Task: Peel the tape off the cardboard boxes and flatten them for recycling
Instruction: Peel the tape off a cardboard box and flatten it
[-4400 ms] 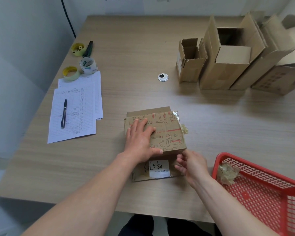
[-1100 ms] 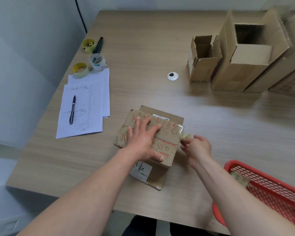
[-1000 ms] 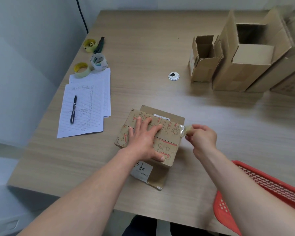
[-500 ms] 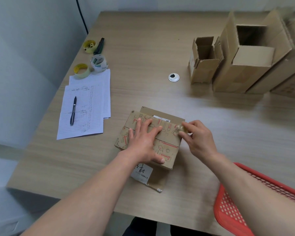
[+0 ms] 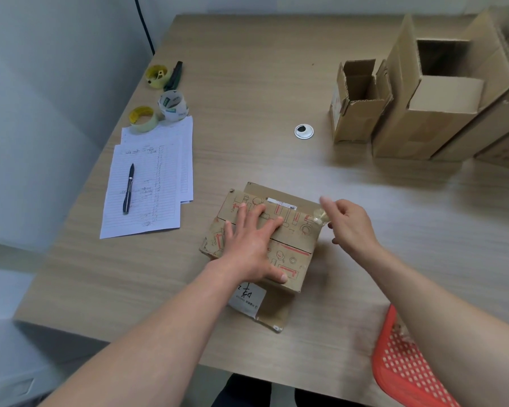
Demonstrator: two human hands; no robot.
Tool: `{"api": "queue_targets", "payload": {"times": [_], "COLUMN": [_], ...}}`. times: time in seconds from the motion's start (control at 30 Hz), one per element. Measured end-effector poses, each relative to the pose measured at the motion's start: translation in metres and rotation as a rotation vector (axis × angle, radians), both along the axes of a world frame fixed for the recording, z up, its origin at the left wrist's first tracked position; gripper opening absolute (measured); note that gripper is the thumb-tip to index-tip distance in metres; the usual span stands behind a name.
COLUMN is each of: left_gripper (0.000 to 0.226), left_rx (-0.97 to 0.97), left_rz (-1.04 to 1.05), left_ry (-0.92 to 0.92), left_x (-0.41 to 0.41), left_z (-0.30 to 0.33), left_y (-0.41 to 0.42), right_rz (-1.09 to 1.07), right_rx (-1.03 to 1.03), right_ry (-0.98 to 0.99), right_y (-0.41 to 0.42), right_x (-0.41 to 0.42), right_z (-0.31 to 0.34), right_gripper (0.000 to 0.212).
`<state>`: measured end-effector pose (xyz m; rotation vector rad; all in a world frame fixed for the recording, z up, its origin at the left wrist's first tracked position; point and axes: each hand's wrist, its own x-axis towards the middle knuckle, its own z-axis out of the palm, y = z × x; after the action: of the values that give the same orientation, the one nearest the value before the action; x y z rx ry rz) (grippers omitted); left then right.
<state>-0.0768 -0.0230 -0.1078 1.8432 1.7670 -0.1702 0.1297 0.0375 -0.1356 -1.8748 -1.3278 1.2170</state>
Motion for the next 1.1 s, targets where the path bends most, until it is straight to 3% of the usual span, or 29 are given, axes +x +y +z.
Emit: {"api": "queue_targets", "payload": {"times": [0.1,0.17,0.37,0.47,0.63,0.73,0.8,0.9,1.1], "left_gripper": [0.121,0.121,0.120,0.121,0.120,0.118,0.118,0.117,0.115], "left_rx": [0.000,-0.006,-0.011,-0.009,0.000,-0.002,-0.005,-0.006,0.000], "left_rz": [0.004,0.006,-0.002,0.001,-0.007,-0.035,-0.057,-0.079,-0.173], "left_ry": [-0.005,-0.007,-0.008,-0.007,0.011,0.010,0.008,0.004,0.006], "left_x": [0.001,0.002,0.001,0.001,0.001,0.006,0.011,0.018,0.053], "left_z": [-0.001,0.000,0.001,0.000,0.000,0.000,0.002,0.003,0.006], "left_y": [0.000,0.001,0.001,0.001,0.000,0.000,0.001,0.004,0.008], "right_rz": [0.169,0.117,-0.271,-0.347,-0.316,-0.381,-0.549,-0.733,-0.693], "right_rx": [0.093,0.104,-0.184,-0.298,-0.312,-0.310,-0.320,-0.260,0.031], "right_ry": [-0.183,-0.109,0.291,0.257,0.139,0.214,0.346,0.337,0.297], "right_y": [-0.001,-0.001,-0.007,-0.007,-0.010,-0.017,-0.022,-0.023,-0.032], "right_x": [0.006,0.006,-0.008,-0.010,-0.005,-0.005,-0.005,0.007,0.047], "right_z": [-0.003,-0.007,-0.014,-0.018,-0.014,-0.020,-0.021,-0.019,0.022], "right_gripper": [0.026,0.018,0.036,0.042,0.065,0.049,0.036,0.033,0.035]}}
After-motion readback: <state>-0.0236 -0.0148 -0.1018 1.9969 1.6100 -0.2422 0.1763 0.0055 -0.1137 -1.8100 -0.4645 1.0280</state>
